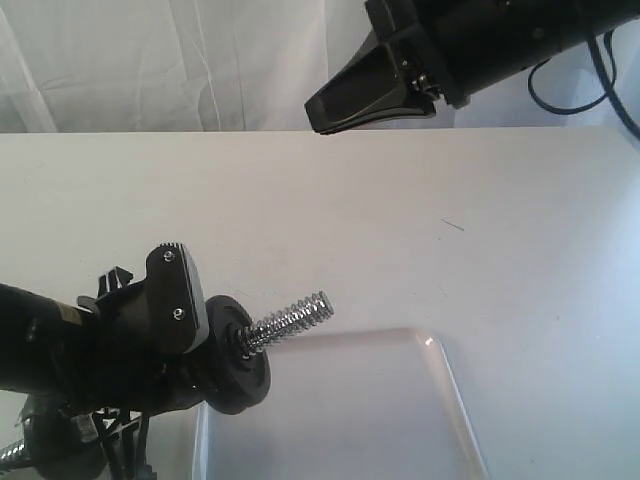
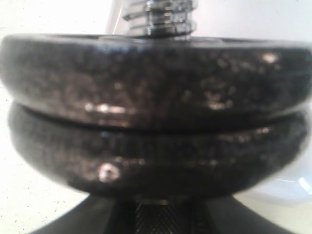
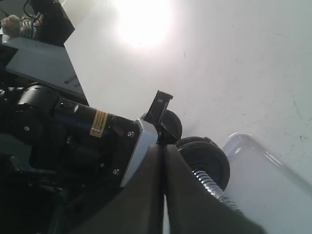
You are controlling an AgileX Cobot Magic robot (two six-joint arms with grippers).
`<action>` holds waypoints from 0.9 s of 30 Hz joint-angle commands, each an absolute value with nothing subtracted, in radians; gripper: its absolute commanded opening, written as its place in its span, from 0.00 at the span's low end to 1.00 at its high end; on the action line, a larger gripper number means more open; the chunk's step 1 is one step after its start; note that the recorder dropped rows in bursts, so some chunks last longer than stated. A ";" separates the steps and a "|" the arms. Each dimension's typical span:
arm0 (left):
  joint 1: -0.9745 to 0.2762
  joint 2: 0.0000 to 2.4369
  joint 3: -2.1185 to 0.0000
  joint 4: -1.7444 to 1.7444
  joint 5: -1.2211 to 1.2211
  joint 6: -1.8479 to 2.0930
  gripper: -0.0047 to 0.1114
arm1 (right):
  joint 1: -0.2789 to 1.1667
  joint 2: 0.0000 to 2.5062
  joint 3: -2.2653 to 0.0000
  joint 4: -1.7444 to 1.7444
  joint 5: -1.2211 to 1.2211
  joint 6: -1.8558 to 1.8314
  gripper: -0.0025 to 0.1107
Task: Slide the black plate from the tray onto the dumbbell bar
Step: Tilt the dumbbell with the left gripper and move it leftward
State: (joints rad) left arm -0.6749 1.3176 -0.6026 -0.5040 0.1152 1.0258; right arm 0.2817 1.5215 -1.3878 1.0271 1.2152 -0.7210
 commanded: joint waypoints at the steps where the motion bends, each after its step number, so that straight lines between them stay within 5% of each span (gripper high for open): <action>1: -0.681 1.287 -0.706 -0.567 -0.415 1.022 0.04 | 0.276 1.491 -1.394 1.008 1.221 -0.710 0.02; 27: -0.590 1.457 -0.894 -0.408 -0.425 0.937 0.04 | 0.276 1.477 -1.362 0.976 1.221 -0.684 0.02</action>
State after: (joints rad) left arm -0.5932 1.4982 -0.8221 -0.3506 0.2389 0.9580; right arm 0.2817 1.4841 -1.3776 0.9832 1.2173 -0.6873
